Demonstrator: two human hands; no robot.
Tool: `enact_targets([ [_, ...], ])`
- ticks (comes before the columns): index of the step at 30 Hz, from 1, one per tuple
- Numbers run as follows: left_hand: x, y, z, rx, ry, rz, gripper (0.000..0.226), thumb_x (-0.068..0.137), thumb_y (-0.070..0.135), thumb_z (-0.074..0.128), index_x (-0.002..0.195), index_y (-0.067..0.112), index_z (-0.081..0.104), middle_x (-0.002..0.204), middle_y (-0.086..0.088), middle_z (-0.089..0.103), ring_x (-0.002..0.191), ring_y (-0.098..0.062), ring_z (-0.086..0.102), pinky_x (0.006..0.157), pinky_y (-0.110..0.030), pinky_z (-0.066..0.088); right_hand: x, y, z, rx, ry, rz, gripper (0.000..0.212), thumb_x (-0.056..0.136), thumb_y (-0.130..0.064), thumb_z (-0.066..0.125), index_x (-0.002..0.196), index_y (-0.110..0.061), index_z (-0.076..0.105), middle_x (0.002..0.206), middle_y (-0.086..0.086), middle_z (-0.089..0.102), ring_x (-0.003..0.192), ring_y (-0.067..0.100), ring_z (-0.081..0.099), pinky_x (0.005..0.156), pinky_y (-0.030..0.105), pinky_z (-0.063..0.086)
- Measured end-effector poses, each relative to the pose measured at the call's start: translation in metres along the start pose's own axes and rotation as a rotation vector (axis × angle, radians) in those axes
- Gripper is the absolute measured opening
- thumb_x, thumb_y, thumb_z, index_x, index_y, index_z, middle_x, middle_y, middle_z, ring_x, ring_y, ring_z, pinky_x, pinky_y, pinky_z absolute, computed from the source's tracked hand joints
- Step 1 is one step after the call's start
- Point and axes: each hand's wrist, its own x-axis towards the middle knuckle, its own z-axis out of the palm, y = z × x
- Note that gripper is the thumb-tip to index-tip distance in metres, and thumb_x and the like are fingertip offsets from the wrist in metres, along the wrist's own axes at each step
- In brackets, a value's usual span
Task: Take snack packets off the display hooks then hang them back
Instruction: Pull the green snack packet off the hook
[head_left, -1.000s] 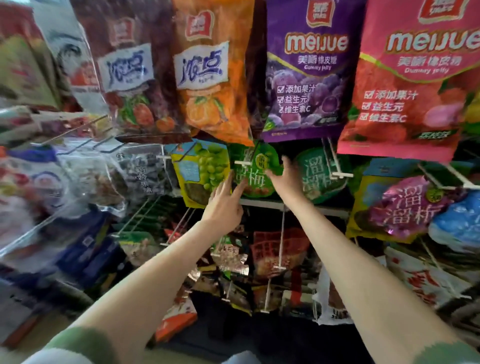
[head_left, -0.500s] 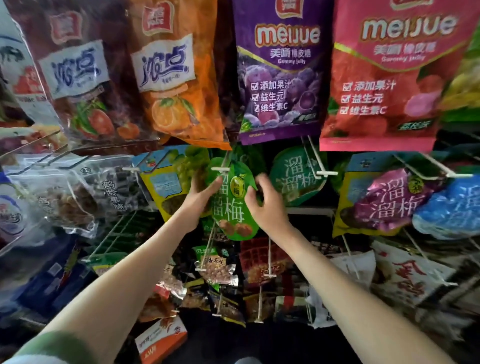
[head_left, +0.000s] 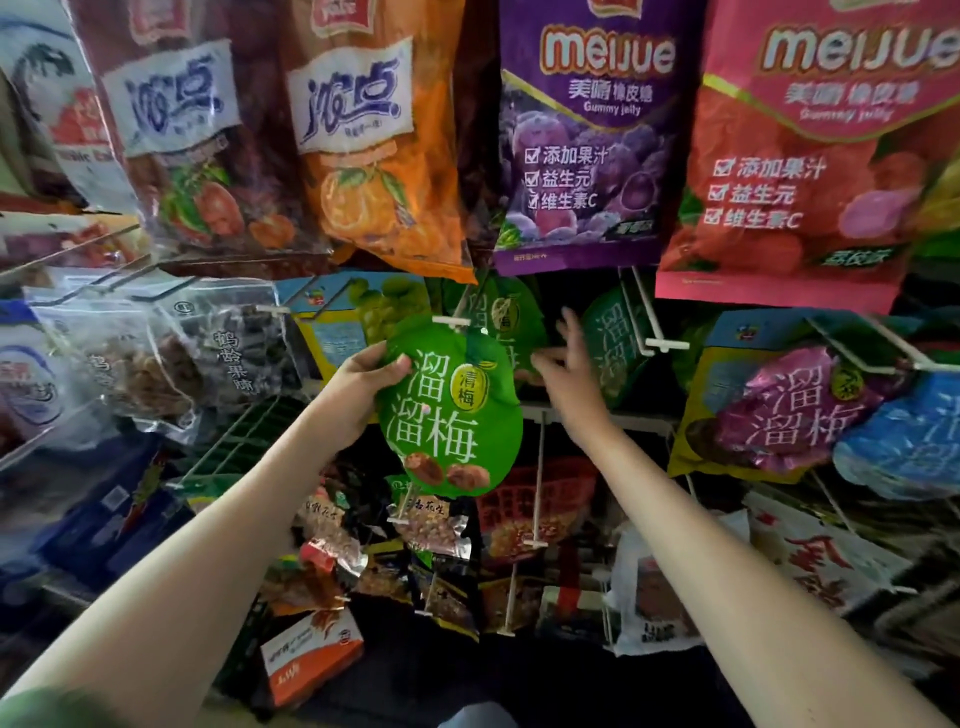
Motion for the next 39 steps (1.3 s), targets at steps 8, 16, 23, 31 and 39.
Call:
enact_targets([
  [8, -0.007, 0.021, 0.004, 0.177, 0.147, 0.085, 0.021, 0.091, 0.011, 0.058, 0.112, 0.012, 0.059, 0.094, 0.003, 0.07, 0.078, -0.011, 0.067, 0.065, -0.019, 0.055, 0.027, 0.001, 0.007, -0.577, -0.001, -0.01, 0.034, 0.093, -0.014, 0.054, 0.126, -0.006, 0.051, 0.117, 0.012, 0.061, 0.087, 0.022, 0.061, 0.061, 0.024, 0.038],
  [16, -0.002, 0.031, 0.011, 0.316, 0.247, 0.133, 0.02, 0.088, 0.018, 0.064, 0.108, 0.015, 0.064, 0.093, 0.003, 0.069, 0.079, -0.013, 0.066, 0.088, -0.039, 0.053, -0.019, 0.0, 0.012, -0.446, -0.146, -0.408, 0.012, 0.091, -0.004, 0.053, 0.101, -0.006, 0.059, 0.099, -0.002, 0.056, 0.089, 0.006, 0.051, 0.072, 0.012, 0.037],
  [23, 0.01, 0.012, 0.012, 0.444, 0.345, 0.15, 0.026, 0.083, 0.031, 0.069, 0.105, 0.018, 0.066, 0.103, -0.002, 0.07, 0.096, -0.023, 0.065, 0.094, -0.046, 0.049, -0.041, 0.008, -0.004, -0.35, -0.228, -0.362, 0.011, 0.094, -0.012, 0.05, 0.101, -0.015, 0.058, 0.091, -0.006, 0.062, 0.083, 0.019, 0.062, 0.073, 0.038, 0.05],
  [31, 0.007, 0.005, 0.031, 0.538, 0.417, 0.182, 0.028, 0.088, 0.031, 0.063, 0.11, 0.015, 0.065, 0.106, -0.005, 0.068, 0.099, -0.026, 0.064, 0.088, -0.038, 0.051, -0.046, 0.008, -0.015, -0.389, -0.145, -0.355, 0.017, 0.095, -0.012, 0.049, 0.108, -0.008, 0.06, 0.095, 0.008, 0.066, 0.082, 0.028, 0.063, 0.075, 0.043, 0.05],
  [39, 0.006, 0.012, 0.047, 0.892, 0.549, 0.211, 0.045, 0.089, 0.043, 0.057, 0.111, 0.004, 0.064, 0.087, -0.012, 0.064, 0.081, -0.031, 0.059, 0.063, -0.033, 0.043, -0.011, -0.005, -0.017, -0.57, 0.049, -0.25, 0.015, 0.094, -0.009, 0.048, 0.101, -0.006, 0.061, 0.081, 0.008, 0.063, 0.06, 0.01, 0.053, 0.057, 0.025, 0.035],
])
